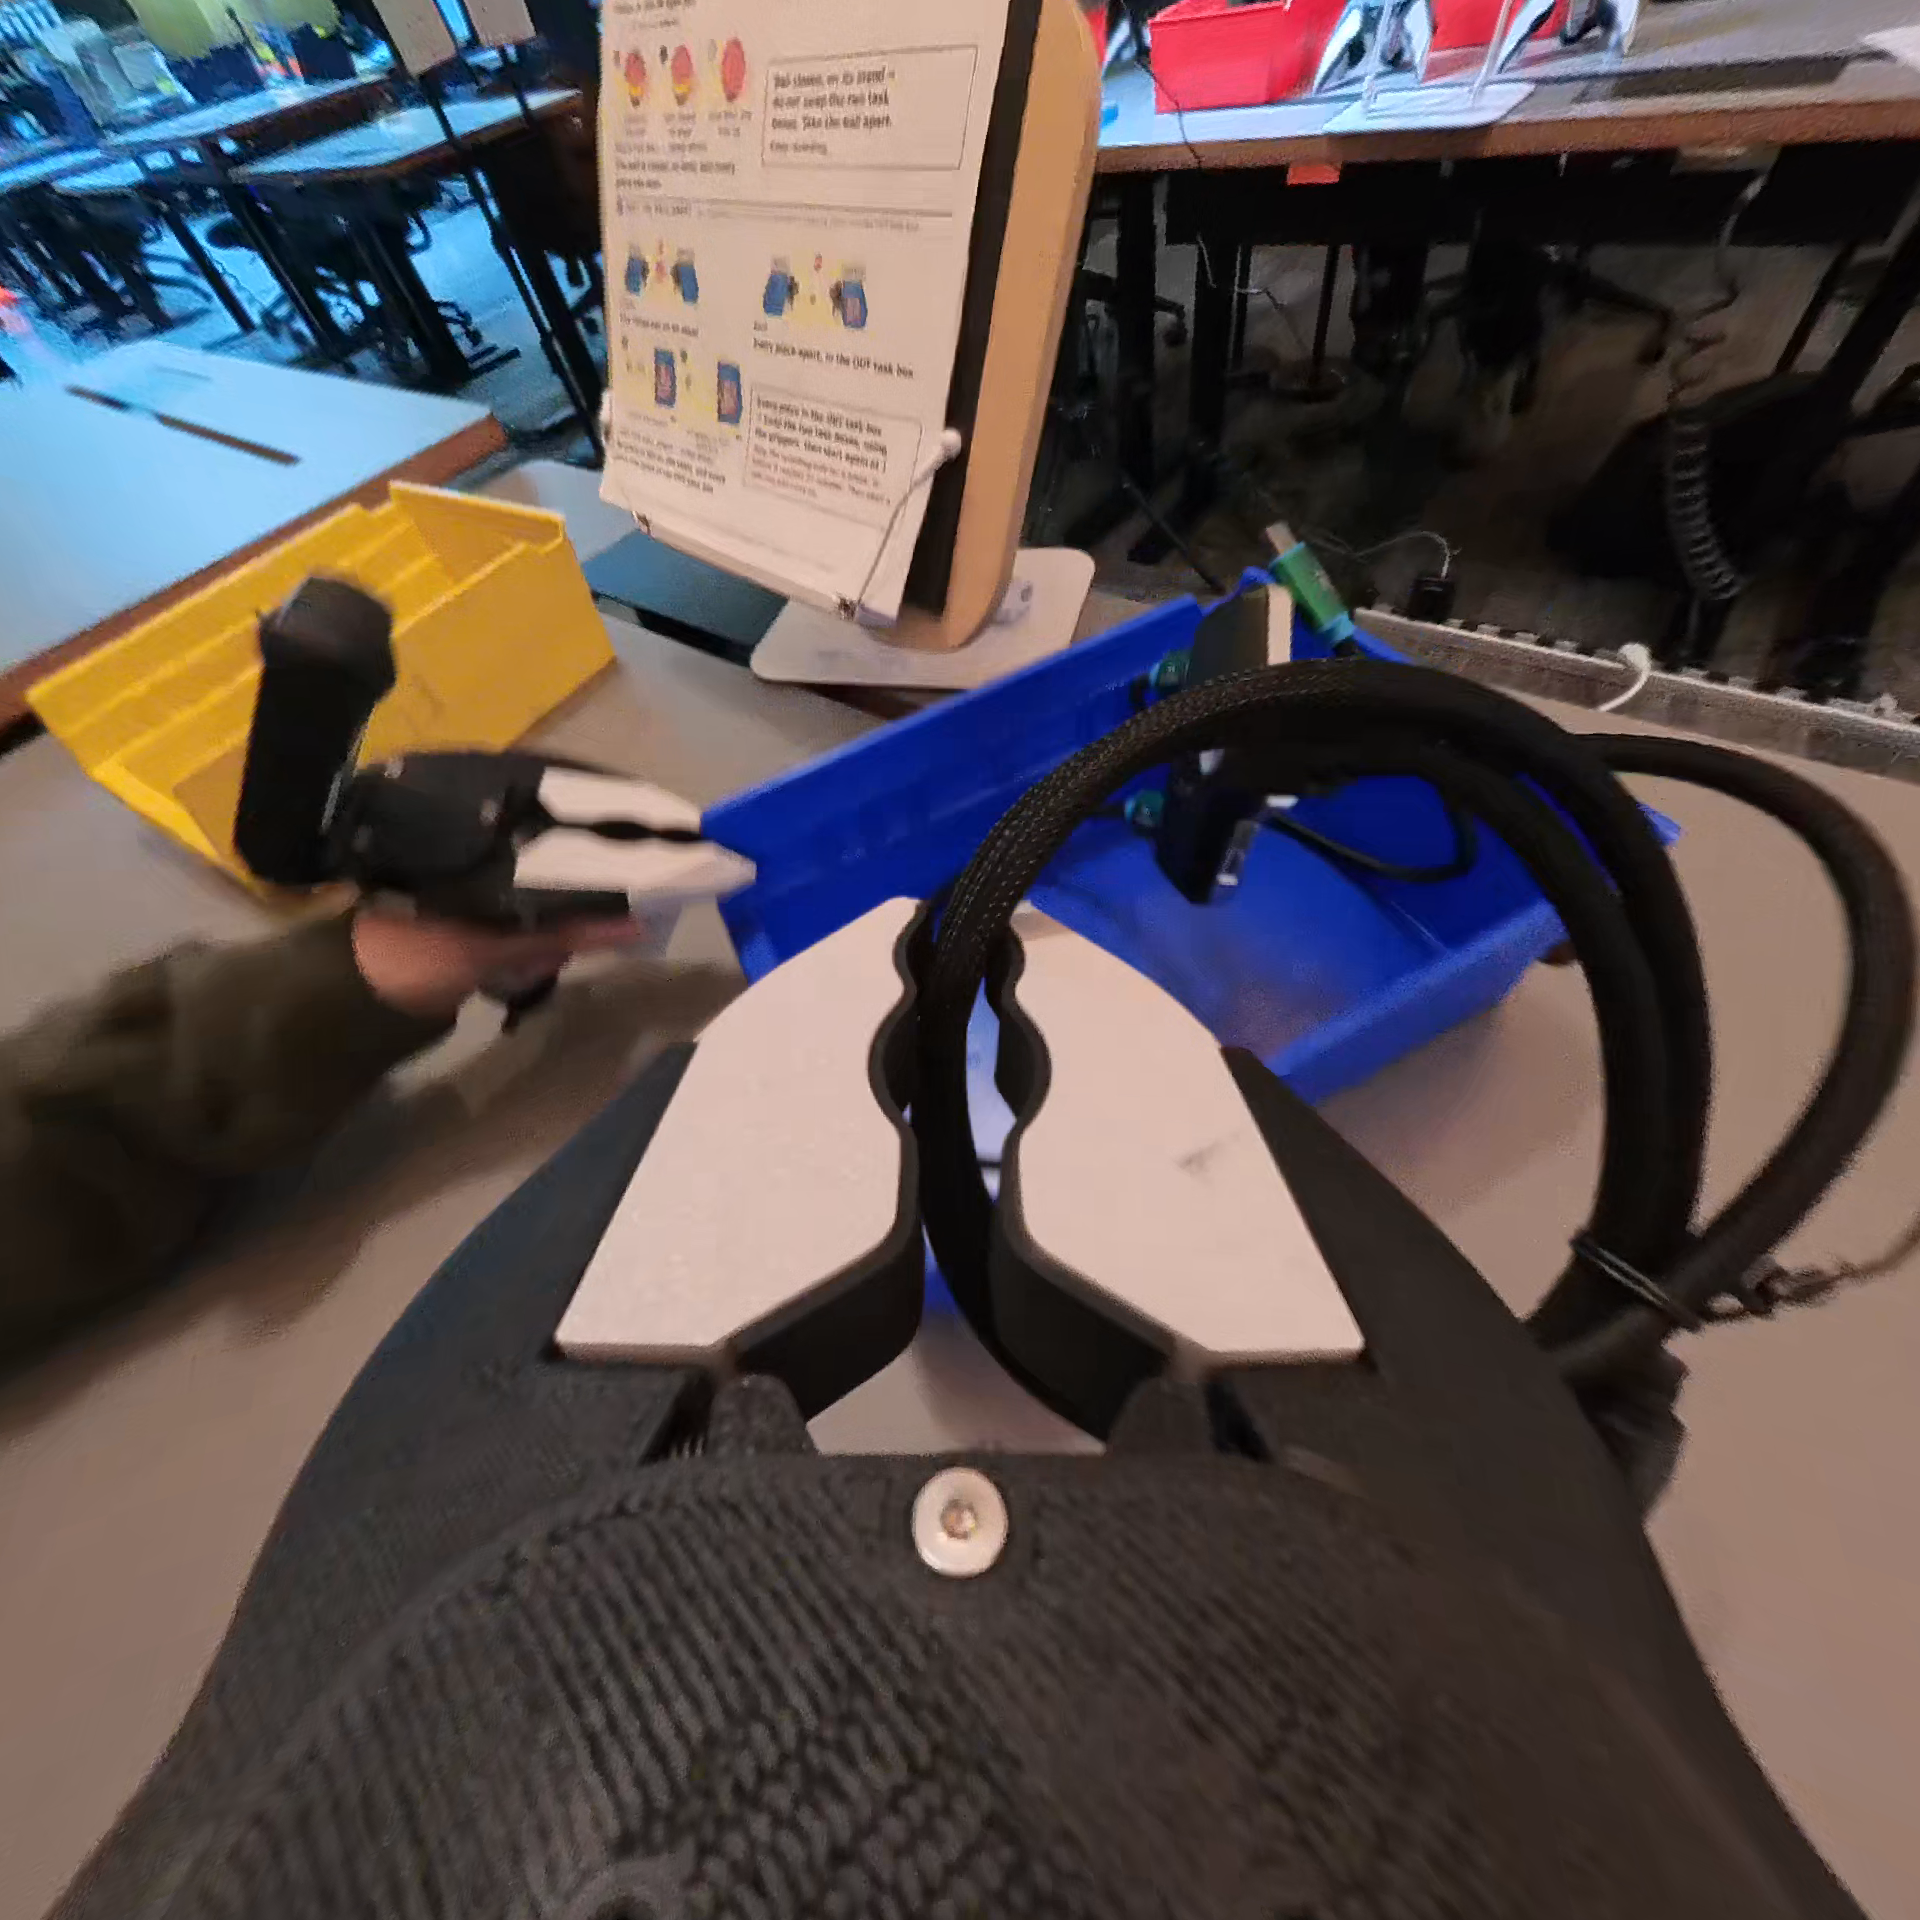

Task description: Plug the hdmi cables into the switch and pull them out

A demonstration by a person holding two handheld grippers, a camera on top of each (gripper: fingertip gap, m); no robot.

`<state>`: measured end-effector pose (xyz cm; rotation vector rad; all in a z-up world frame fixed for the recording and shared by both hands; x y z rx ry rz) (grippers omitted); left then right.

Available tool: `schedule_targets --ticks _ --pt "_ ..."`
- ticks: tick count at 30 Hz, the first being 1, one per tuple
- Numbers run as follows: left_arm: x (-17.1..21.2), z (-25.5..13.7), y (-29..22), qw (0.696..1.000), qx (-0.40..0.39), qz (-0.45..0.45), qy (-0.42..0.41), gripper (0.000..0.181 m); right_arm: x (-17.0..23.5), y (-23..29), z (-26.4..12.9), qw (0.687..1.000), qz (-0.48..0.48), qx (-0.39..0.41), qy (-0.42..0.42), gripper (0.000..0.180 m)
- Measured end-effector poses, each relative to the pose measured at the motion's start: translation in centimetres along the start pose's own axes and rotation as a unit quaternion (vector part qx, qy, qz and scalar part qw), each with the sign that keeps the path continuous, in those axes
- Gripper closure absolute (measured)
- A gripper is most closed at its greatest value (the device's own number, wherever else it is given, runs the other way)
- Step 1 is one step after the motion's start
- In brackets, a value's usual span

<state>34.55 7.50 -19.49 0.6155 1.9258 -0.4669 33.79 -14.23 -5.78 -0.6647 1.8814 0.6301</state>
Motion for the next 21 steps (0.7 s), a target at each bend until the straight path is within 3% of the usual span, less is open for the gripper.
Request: schedule_targets --ticks 4,10,15,18,21 --pt "0.3 -0.2 -4.4 1.000 0.024 -0.017 -0.009 0.171 0.3 0.2 6.8 0.997 -0.003 0.035 0.069 0.169" --pt "0.6 -0.3 -8.4 0.997 0.040 -0.064 -0.034 0.167 7.4 -0.8 13.5 0.966 -0.111 0.154 0.174 0.168" --pt "0.8 -0.5 -9.5 0.995 0.052 -0.068 -0.056 0.165 13.6 -1.6 13.8 0.935 -0.158 0.147 0.280 0.167" --pt "0.8 -0.4 -9.7 0.993 0.071 -0.071 -0.066 0.164 12.7 -0.2 12.7 0.928 -0.211 0.133 0.276 0.143" --pt "0.8 -0.4 -9.6 0.992 0.079 -0.075 -0.064 0.164 11.2 0.5 11.3 0.909 -0.277 0.162 0.264 0.132"
Point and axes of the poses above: each gripper's, where its closed fingertips meet, z out along the fingers, x out of its underside, y = z × x across the jaws, the point moved 3 cm from there along -z, back along the fingers, and after that the axes turned 5 degrees about x, right-handed, at the moved point
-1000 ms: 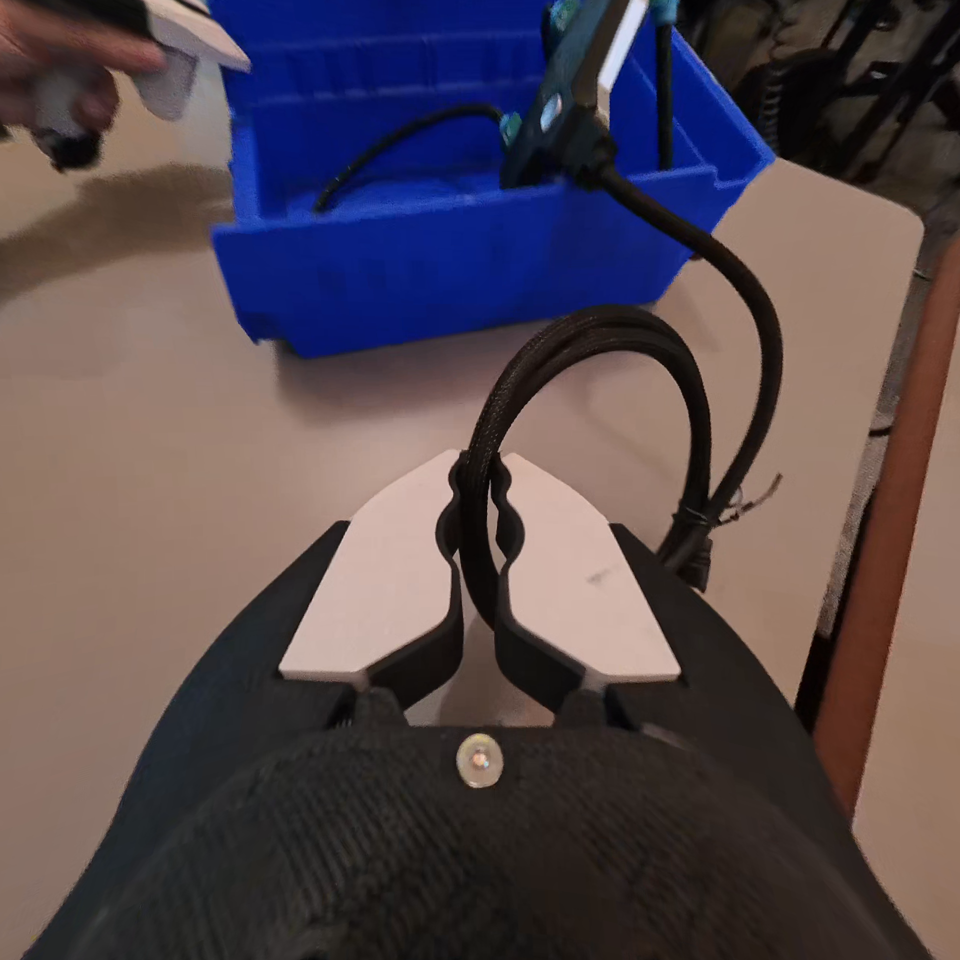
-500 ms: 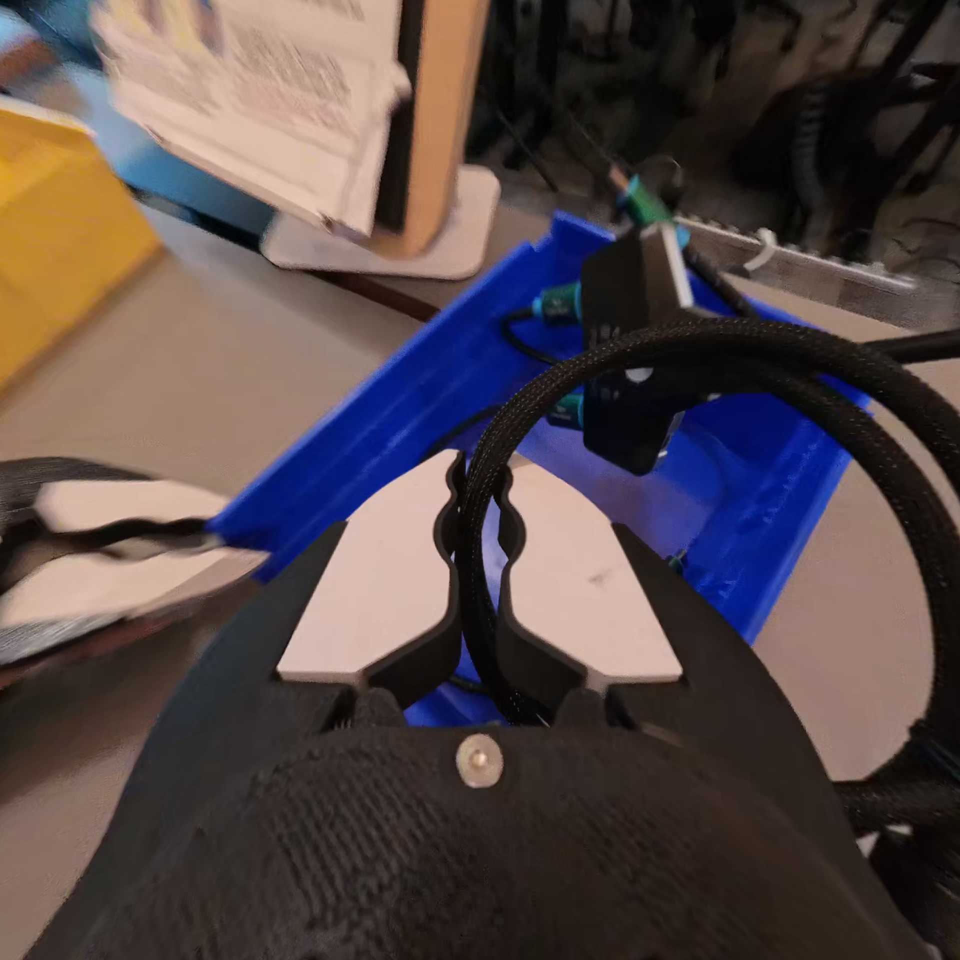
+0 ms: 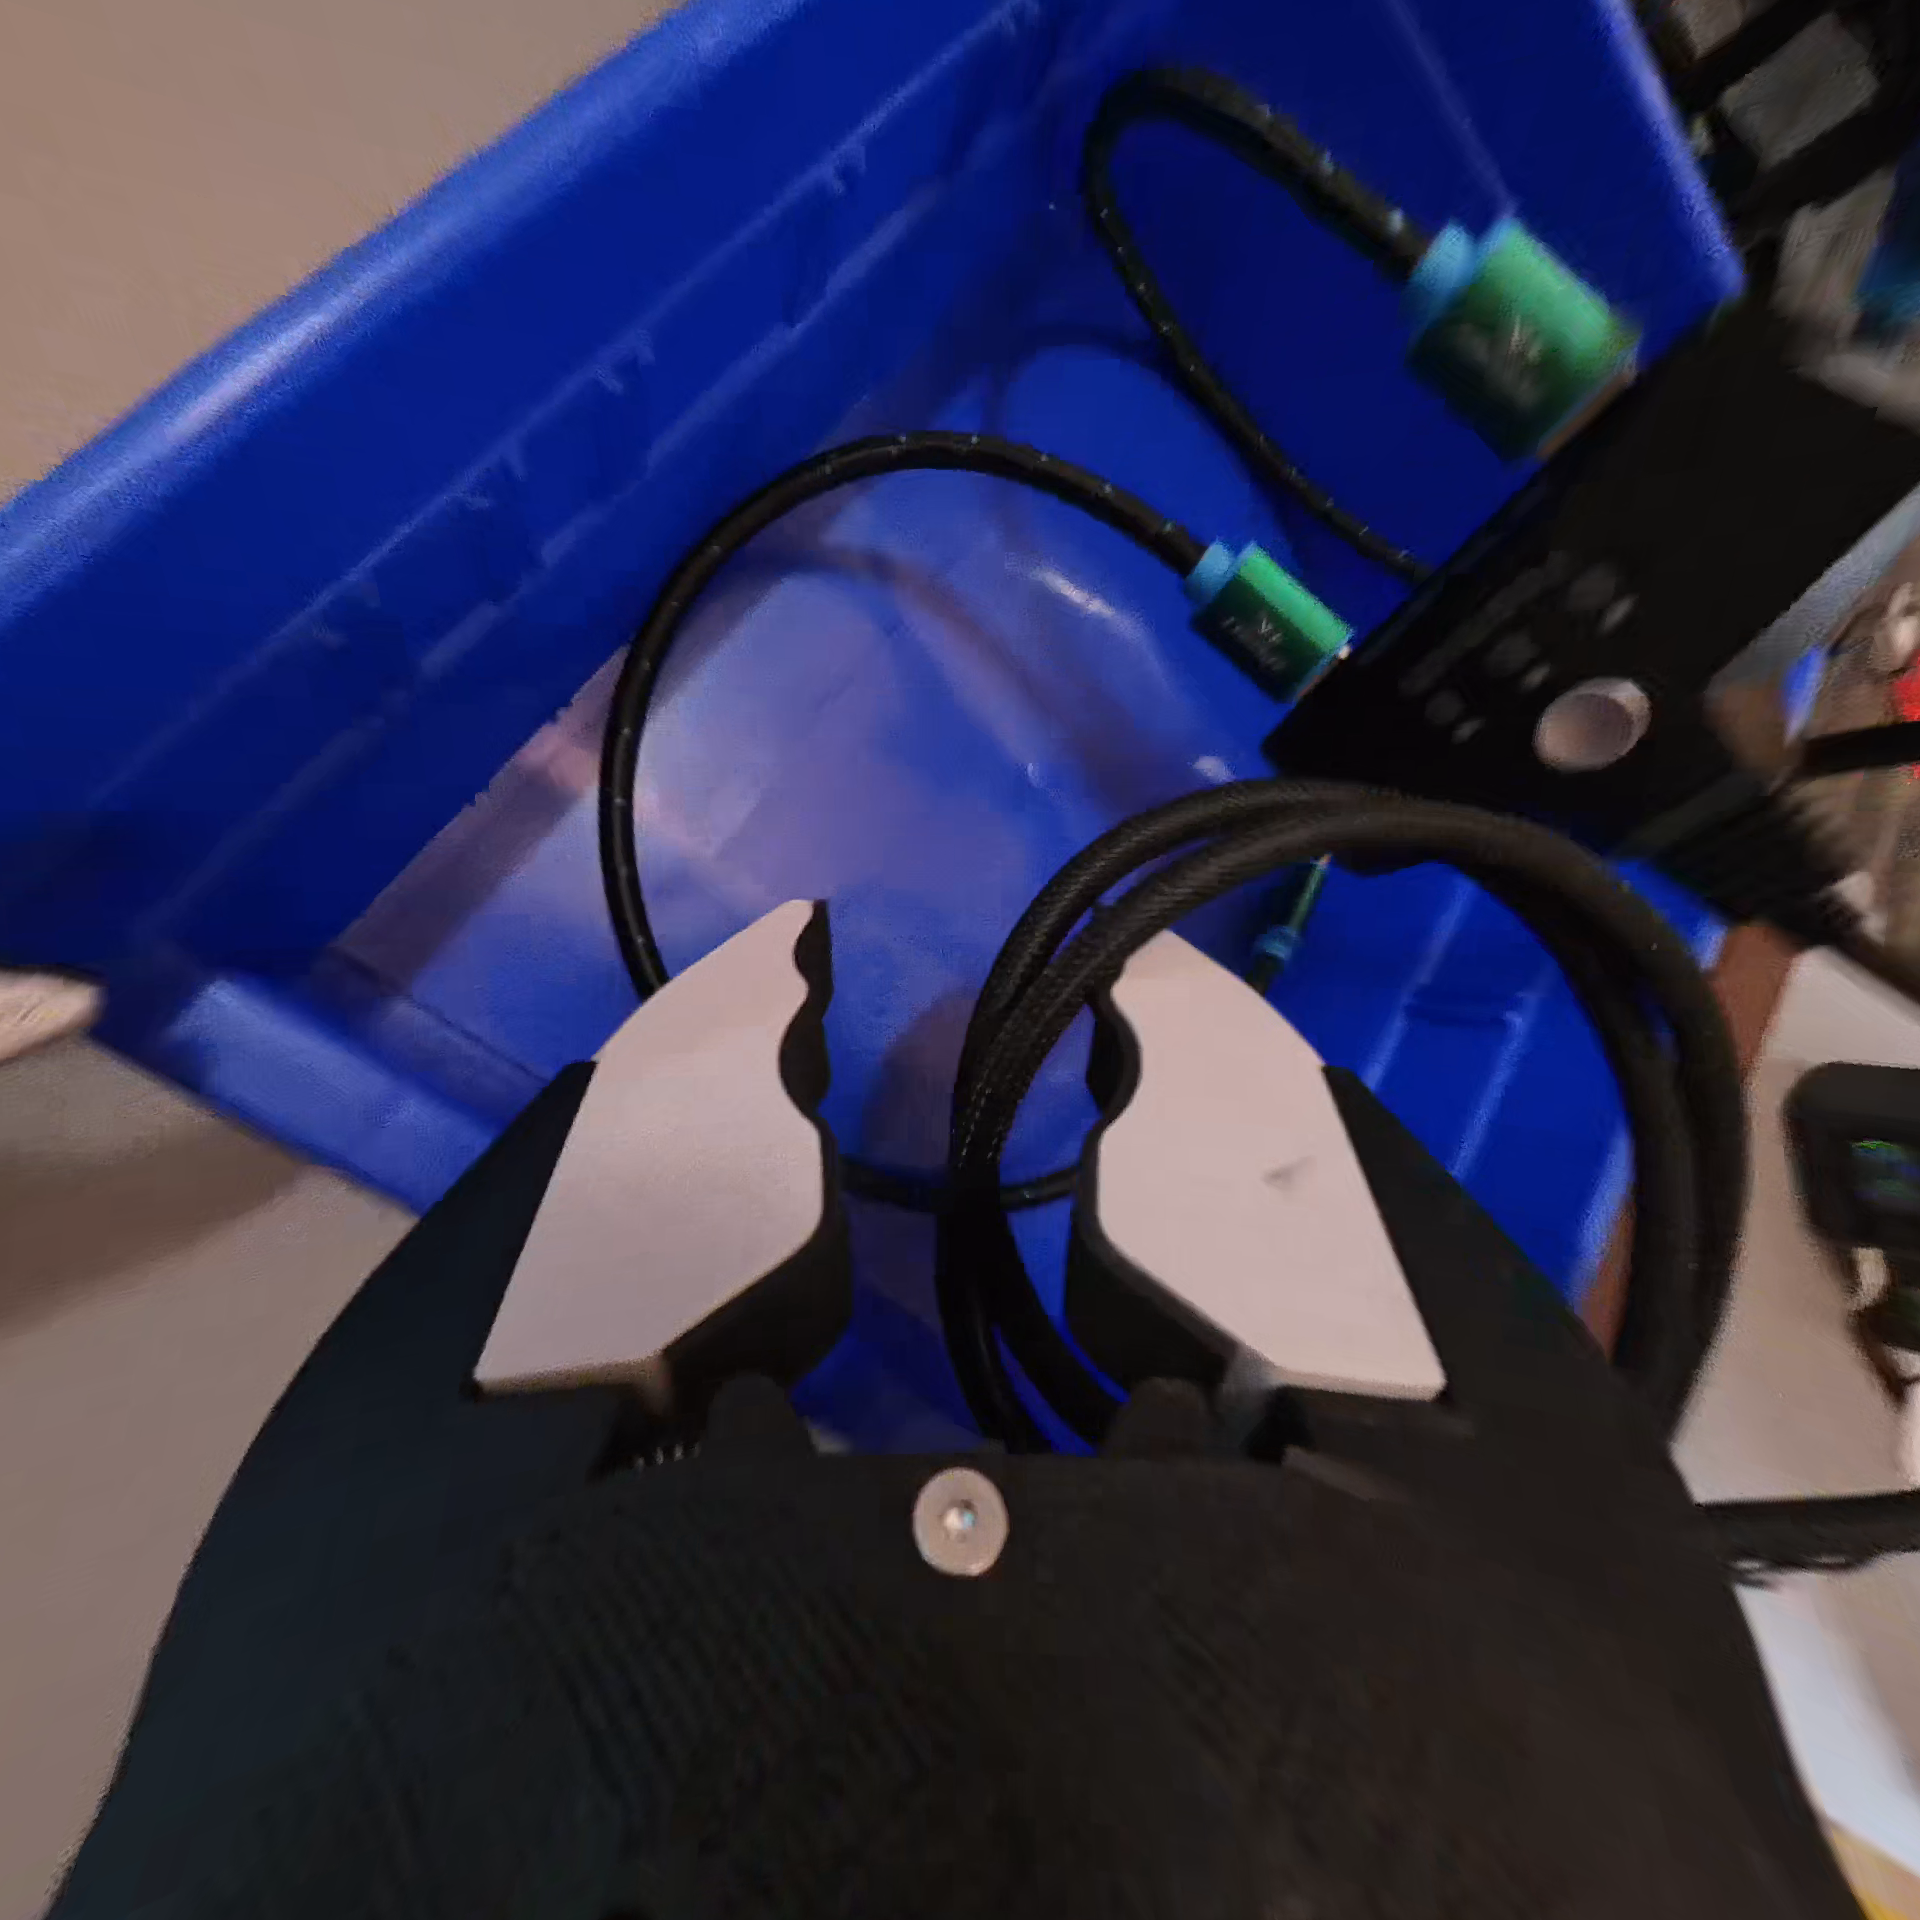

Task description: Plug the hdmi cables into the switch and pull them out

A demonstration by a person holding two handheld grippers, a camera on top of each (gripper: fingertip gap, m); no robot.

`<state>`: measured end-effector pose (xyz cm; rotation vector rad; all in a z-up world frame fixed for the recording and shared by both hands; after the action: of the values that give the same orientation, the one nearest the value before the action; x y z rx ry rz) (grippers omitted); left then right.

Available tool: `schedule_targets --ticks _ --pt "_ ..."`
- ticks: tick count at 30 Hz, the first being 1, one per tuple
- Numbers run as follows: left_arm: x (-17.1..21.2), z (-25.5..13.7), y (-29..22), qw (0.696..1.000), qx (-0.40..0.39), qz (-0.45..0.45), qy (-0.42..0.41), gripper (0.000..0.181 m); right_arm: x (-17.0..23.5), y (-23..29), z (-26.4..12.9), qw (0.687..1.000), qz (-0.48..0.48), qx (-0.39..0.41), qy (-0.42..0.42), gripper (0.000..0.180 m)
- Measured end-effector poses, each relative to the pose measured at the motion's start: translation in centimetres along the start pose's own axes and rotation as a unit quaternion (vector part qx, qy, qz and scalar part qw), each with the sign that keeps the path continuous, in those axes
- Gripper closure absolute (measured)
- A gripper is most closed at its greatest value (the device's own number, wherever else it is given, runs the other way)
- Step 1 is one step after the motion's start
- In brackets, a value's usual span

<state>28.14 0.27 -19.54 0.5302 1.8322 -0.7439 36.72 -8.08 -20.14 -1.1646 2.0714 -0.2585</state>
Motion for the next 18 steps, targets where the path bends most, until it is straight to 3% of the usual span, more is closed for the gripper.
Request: schedule_targets --ticks 3,5,10,14,16,18 --pt "0.0 0.0 0.0 1.000 -0.004 0.002 0.006 0.164 0.2 0.4 -1.7 0.998 -0.054 -0.014 -0.003 0.100" --pt "0.0 0.0 0.0 1.000 -0.004 -0.001 0.007 0.164 0.3 0.3 -2.4 0.998 -0.062 -0.019 -0.021 0.104" --pt "0.1 0.0 0.0 1.000 0.001 -0.010 0.008 0.163 0.1 -0.2 -4.4 0.992 0.023 -0.072 -0.097 0.105" --pt "0.5 0.0 0.0 1.000 0.004 -0.002 0.027 0.163 0.4 -2.1 -9.5 0.976 0.072 -0.104 -0.180 0.100" --pt "0.5 0.0 0.0 1.000 0.006 -0.003 0.029 0.163 2.5 -5.4 -12.0 0.968 0.154 -0.077 -0.181 0.105" --pt "0.4 0.0 0.0 0.999 0.008 -0.002 0.031 0.163 6.9 -10.7 -12.6 0.950 0.268 0.004 -0.159 0.112"
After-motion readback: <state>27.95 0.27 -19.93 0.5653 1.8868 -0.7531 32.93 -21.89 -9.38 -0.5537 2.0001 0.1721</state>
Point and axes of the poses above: each gripper's, where its closed fingertips meet, z out along the fingers, x out of its underside, y = z × x across the jaws, the point moved 3 cm from there along -z, back along the fingers, and after that the axes turned 5 degrees about x, right-handed, at the moved point
